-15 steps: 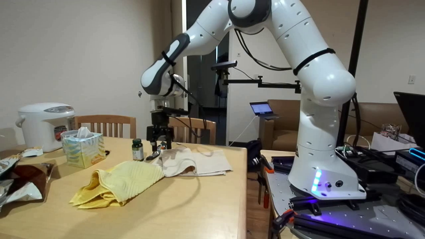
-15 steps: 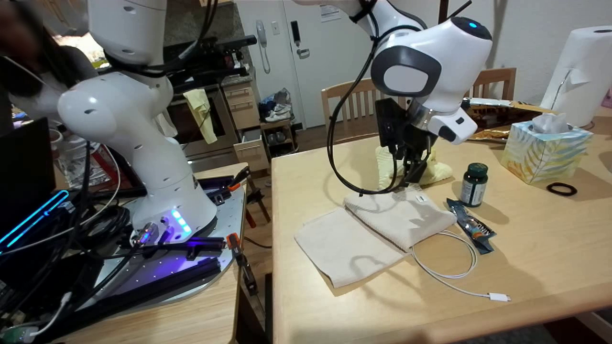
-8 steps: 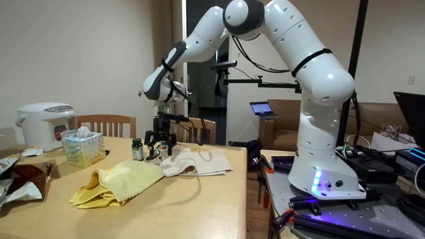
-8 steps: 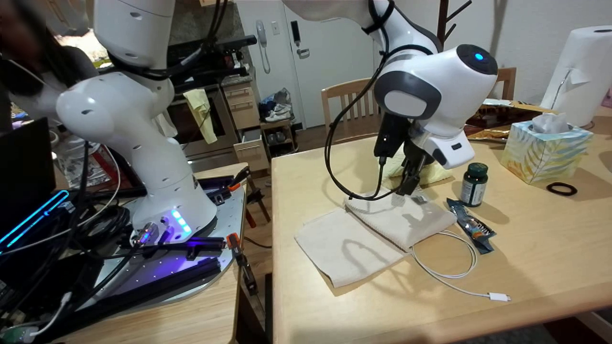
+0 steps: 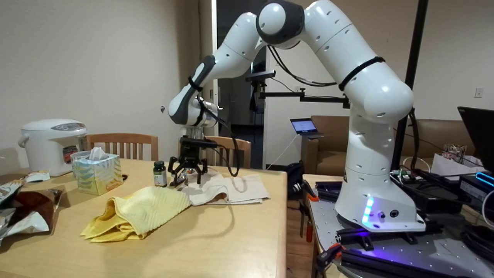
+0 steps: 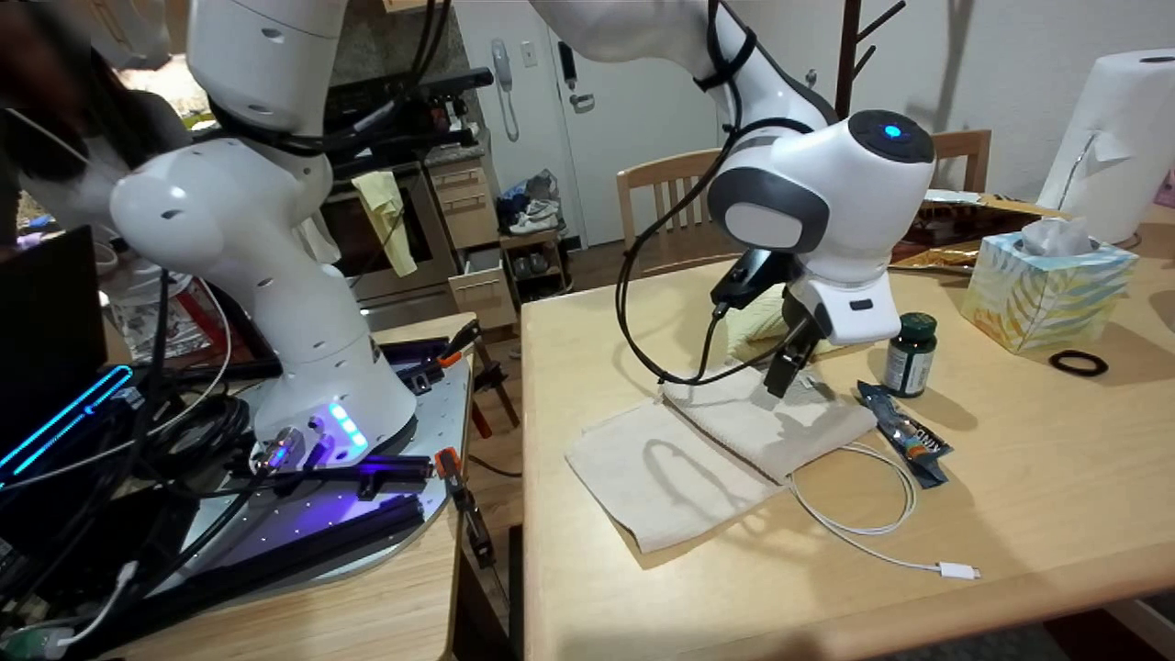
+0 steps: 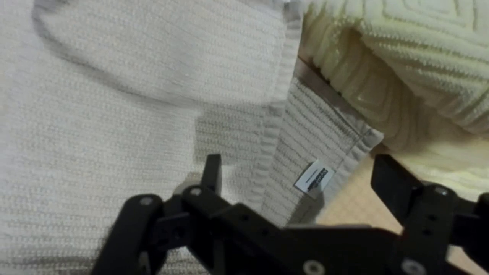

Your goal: Move the towel at the edge closer to the bottle

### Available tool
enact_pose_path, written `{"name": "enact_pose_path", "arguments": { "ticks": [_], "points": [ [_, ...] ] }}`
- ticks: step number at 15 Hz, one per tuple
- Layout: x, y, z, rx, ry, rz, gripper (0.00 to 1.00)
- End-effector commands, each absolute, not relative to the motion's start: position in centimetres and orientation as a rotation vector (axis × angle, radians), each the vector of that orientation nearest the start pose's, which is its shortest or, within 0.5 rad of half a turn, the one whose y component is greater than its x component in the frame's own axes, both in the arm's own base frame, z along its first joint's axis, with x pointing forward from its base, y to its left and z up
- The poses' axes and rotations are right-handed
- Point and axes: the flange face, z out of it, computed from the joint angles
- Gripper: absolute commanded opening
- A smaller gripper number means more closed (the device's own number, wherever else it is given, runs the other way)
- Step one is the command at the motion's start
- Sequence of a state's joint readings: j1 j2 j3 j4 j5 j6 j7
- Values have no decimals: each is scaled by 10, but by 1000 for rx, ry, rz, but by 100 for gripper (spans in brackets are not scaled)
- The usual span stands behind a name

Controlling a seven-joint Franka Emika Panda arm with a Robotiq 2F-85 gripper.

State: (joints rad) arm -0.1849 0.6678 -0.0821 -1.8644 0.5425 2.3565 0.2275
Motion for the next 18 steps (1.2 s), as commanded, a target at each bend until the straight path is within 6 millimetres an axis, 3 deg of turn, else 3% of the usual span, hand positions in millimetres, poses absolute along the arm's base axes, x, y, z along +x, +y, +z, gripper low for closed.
{"name": "enact_pose_path", "arguments": {
  "ticks": [1,4,10,15,18],
  "points": [
    [595,-149,143,-2549,1398,207,100],
    [596,-144,142,-2547,1487,217,100],
    [599,-138,139,-2555,1415,255,100],
    [599,-143,130,-2617,1578,256,100],
    [603,-139,134,-2637,1583,260,100]
  ]
}}
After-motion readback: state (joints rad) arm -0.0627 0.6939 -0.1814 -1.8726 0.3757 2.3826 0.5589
